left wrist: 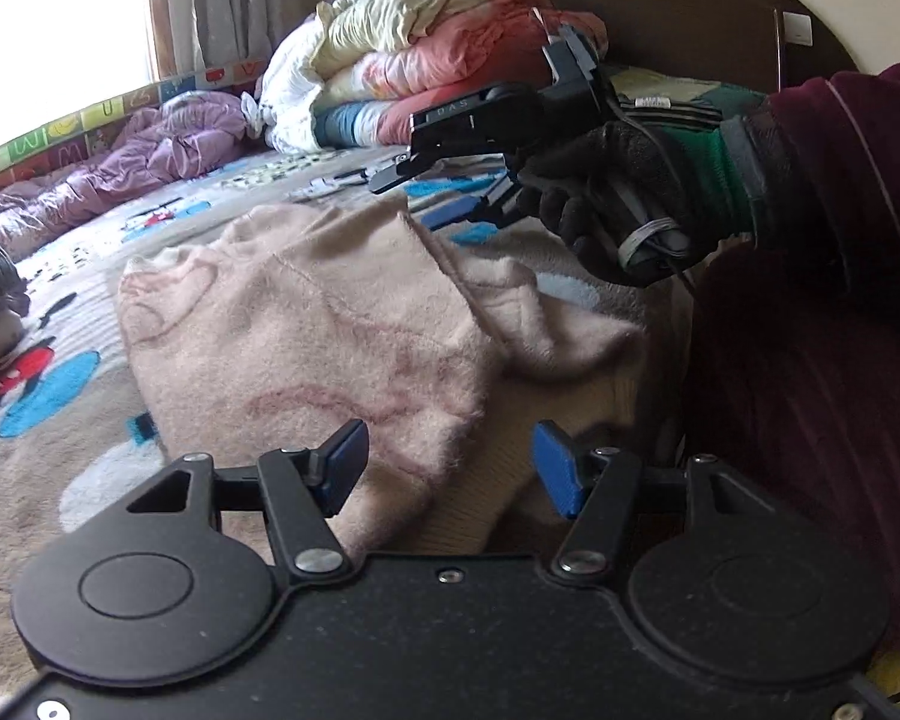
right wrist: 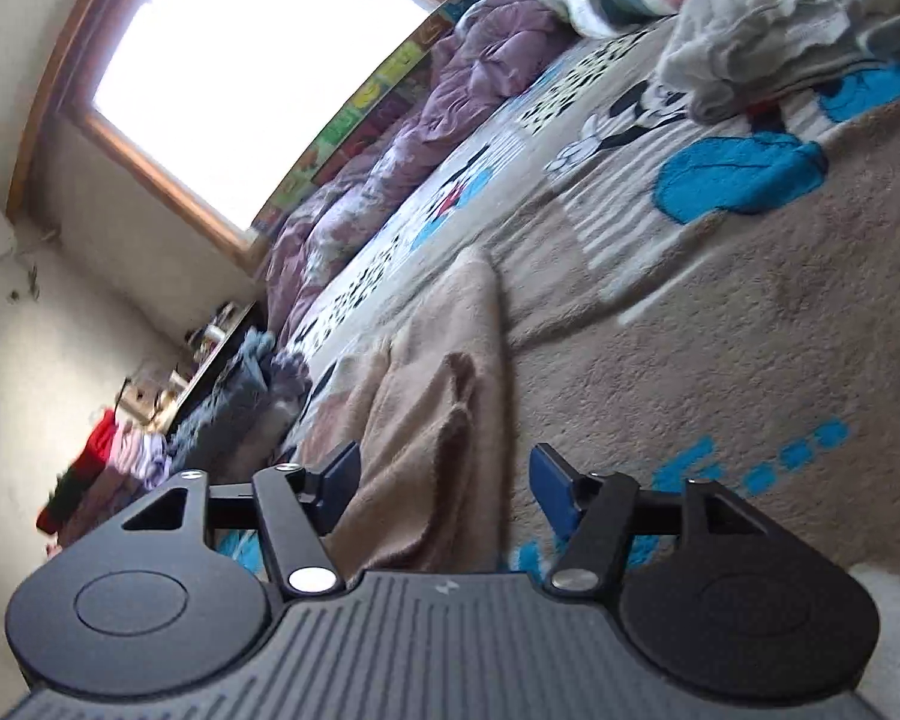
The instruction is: Fold clothes
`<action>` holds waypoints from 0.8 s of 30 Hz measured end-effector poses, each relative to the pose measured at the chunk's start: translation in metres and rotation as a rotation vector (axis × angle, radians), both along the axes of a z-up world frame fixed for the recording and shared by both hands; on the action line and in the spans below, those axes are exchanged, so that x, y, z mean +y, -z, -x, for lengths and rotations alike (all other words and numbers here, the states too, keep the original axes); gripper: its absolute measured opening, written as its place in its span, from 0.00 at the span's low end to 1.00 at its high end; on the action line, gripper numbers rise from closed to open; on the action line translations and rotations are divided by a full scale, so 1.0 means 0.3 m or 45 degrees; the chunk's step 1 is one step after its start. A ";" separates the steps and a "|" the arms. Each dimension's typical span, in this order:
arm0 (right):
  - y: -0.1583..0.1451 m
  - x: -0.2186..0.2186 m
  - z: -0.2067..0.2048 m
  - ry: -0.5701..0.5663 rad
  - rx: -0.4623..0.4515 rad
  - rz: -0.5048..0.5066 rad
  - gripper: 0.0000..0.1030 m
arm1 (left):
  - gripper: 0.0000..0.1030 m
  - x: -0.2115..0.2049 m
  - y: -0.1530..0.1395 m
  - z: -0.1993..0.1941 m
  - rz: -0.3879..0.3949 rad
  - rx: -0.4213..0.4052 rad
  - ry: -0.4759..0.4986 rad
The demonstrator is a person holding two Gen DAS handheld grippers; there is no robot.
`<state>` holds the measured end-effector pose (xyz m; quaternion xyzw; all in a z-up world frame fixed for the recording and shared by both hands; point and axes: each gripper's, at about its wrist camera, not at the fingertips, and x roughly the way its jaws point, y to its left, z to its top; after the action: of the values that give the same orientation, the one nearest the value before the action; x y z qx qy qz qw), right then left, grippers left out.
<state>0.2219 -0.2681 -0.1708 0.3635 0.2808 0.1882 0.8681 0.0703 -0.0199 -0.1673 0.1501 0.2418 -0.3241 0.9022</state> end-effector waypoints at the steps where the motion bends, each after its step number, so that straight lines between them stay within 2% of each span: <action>1: 0.000 0.005 -0.002 -0.021 -0.005 0.015 0.51 | 0.58 -0.003 0.003 -0.007 -0.005 0.003 0.005; 2: -0.001 0.010 -0.004 -0.041 -0.010 0.030 0.44 | 0.58 -0.005 0.004 -0.012 -0.004 0.005 0.010; 3: -0.004 0.015 -0.005 -0.056 -0.018 0.043 0.31 | 0.58 -0.006 0.004 -0.017 -0.003 0.006 0.016; 5: -0.021 0.023 0.001 -0.064 -0.043 0.061 0.24 | 0.58 -0.008 0.002 -0.026 -0.002 0.010 0.024; 6: -0.032 0.028 0.005 -0.066 -0.058 0.075 0.16 | 0.58 -0.008 0.003 -0.027 -0.005 0.008 0.027; 7: -0.049 0.034 0.008 -0.063 -0.071 0.096 0.12 | 0.58 -0.008 0.004 -0.026 -0.008 0.006 0.029; 11: -0.119 0.054 -0.008 -0.040 -0.054 0.106 0.08 | 0.58 -0.009 0.007 -0.024 -0.022 -0.002 0.037; 17: -0.229 0.132 -0.059 -0.046 0.051 0.057 0.08 | 0.58 -0.015 0.019 -0.009 -0.067 -0.036 0.045; 20: -0.276 0.188 -0.075 -0.062 0.088 0.068 0.08 | 0.46 -0.010 0.014 -0.002 -0.073 -0.058 0.020; 22: -0.307 0.232 -0.083 -0.070 0.091 0.100 0.08 | 0.29 0.001 0.006 -0.003 -0.062 -0.067 -0.015; 24: -0.332 0.273 -0.097 -0.081 0.086 0.130 0.08 | 0.24 0.022 -0.002 -0.009 -0.032 -0.046 -0.033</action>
<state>0.2511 -0.1861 -0.0712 0.3157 0.3307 0.1886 0.8691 0.0729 -0.0134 -0.1666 0.1641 0.2313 -0.3065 0.9087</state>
